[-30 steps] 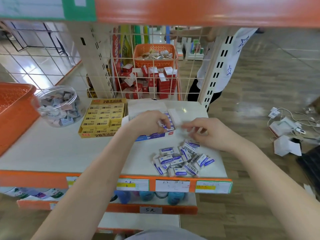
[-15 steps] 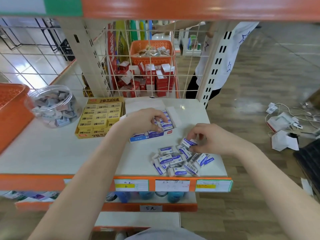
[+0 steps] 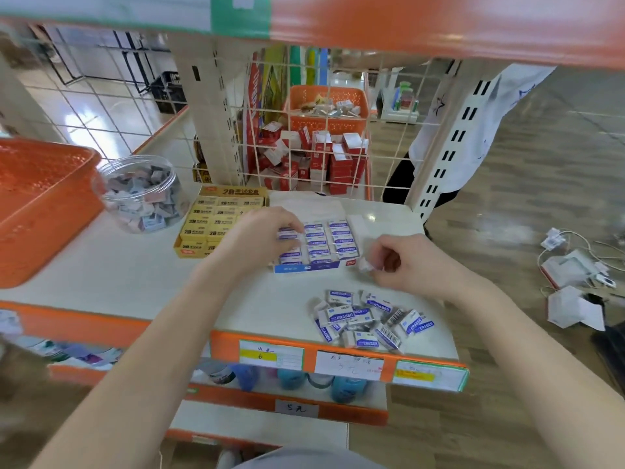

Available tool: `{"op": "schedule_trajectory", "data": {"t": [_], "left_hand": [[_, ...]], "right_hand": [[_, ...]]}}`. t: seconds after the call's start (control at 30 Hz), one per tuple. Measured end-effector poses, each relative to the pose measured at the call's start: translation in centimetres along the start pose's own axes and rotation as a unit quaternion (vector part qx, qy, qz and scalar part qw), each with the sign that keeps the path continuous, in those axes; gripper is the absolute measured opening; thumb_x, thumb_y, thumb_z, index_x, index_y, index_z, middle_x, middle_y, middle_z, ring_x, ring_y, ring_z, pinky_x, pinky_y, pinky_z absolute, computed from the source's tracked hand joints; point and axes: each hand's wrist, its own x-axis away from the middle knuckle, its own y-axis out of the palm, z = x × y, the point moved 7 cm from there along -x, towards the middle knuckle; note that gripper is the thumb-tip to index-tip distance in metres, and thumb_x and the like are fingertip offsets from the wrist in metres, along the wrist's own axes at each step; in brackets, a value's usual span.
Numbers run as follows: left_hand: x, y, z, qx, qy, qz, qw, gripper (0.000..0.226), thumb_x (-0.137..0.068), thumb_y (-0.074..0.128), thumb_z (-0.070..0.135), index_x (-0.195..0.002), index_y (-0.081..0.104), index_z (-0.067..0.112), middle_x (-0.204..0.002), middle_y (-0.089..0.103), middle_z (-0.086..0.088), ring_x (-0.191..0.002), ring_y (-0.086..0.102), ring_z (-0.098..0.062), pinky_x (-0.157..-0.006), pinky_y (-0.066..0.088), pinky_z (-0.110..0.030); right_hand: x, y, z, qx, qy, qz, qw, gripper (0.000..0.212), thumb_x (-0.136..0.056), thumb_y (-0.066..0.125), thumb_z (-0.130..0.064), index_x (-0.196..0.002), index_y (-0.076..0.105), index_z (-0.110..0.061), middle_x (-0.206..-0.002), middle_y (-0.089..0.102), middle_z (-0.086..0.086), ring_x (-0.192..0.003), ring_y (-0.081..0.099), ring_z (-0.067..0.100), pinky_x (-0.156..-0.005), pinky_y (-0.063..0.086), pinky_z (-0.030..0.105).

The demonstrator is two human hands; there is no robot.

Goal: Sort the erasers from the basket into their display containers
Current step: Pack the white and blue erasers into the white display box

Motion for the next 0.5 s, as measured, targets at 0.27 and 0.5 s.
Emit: {"op": "schedule_trajectory", "data": {"t": [0.27,0.5], "left_hand": [[3.5,1.0,-0.4,0.019,0.03,-0.054,0.998,0.048,-0.094,0.05,0.045,-0.136,0.052,0.022,-0.146,0.043,0.006,-0.14,0.028,-0.01,-0.117,0.016,-0.031],[4.5,1.1,-1.5,-0.007,-0.015,0.002,1.0,0.064,-0.092,0.049,0.053,-0.145,0.036,0.02,-0.157,0.021,0.005,-0.143,0.019,-0.01,-0.115,0.007,-0.026]], "right_hand": [[-5.2,0.1,-3.5,-0.141,-0.027,-0.003,0.99,0.022,-0.08,0.068,-0.014,-0.096,0.066,-0.029,-0.088,0.068,0.002,-0.076,0.066,0.013,-0.075,0.053,0.026],[-9.1,2.2,-4.8,-0.063,-0.044,0.075,0.994,0.021,-0.08,0.071,-0.016,-0.095,0.06,-0.025,-0.082,0.057,-0.017,-0.075,0.055,-0.003,-0.066,0.04,0.002]]}}
